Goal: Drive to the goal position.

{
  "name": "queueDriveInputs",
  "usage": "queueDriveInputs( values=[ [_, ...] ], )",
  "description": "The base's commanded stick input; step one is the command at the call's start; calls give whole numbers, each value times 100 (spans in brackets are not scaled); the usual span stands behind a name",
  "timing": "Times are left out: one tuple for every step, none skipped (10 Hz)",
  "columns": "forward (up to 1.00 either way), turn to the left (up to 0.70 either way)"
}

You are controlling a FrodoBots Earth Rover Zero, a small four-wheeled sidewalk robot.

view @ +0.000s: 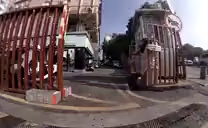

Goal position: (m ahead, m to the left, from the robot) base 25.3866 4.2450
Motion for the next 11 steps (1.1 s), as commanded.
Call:
queueDriveInputs(
  values=[
    [70,0],
    [70,0],
    [70,0],
    [70,0],
    [70,0],
    [70,0],
    [70,0],
    [70,0],
    [70,0],
    [70,0],
    [70,0]
  ],
)
